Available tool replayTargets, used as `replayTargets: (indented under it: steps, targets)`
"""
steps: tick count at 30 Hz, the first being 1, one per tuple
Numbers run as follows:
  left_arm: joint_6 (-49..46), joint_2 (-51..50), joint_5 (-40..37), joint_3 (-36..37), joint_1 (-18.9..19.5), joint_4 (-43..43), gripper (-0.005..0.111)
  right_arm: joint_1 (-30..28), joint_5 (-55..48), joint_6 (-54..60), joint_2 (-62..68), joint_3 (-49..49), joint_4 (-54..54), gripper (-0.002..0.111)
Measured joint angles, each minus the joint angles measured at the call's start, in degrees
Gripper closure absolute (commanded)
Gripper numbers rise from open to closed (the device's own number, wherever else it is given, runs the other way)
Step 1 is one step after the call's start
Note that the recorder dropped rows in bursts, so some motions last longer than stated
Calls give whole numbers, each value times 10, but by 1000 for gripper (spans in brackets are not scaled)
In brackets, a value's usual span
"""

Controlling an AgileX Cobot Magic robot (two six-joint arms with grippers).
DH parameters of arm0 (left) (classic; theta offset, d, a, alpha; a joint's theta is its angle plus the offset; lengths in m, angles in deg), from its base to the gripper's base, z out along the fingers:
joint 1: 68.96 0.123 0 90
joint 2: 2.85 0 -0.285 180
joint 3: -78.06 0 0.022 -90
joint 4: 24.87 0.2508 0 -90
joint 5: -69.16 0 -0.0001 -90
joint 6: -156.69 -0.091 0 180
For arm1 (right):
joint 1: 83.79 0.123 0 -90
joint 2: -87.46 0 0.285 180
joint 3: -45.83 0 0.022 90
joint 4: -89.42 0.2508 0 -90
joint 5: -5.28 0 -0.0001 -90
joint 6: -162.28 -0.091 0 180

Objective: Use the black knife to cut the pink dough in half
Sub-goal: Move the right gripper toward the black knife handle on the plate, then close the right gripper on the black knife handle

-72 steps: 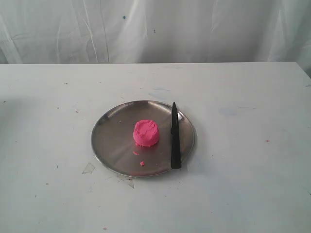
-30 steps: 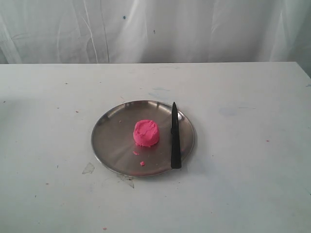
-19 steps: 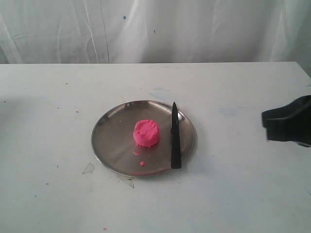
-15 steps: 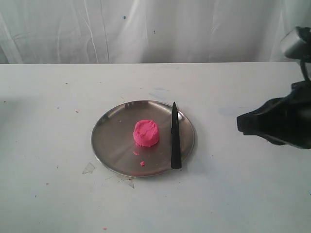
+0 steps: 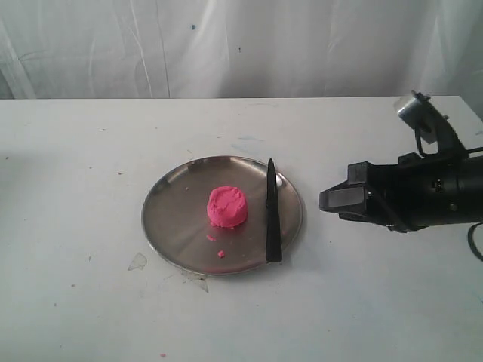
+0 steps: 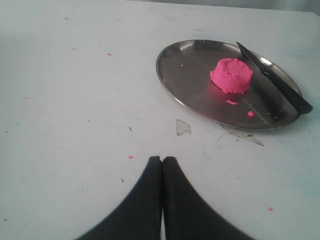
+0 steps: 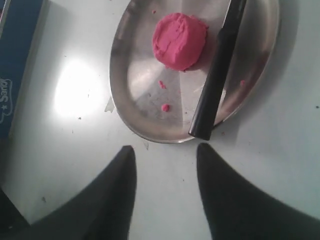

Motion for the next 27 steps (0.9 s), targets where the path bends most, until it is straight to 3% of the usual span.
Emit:
replayTargets:
  steps: [7, 18, 27]
  targets:
    - [0, 0, 0, 0, 0, 0, 107, 34, -12, 73, 124, 43, 65, 56]
    - [0, 0, 0, 0, 0, 0, 107, 70, 16, 78, 270, 157, 31, 56]
    - [0, 0, 0, 0, 0, 0, 107, 84, 27, 78, 311, 191, 16, 56]
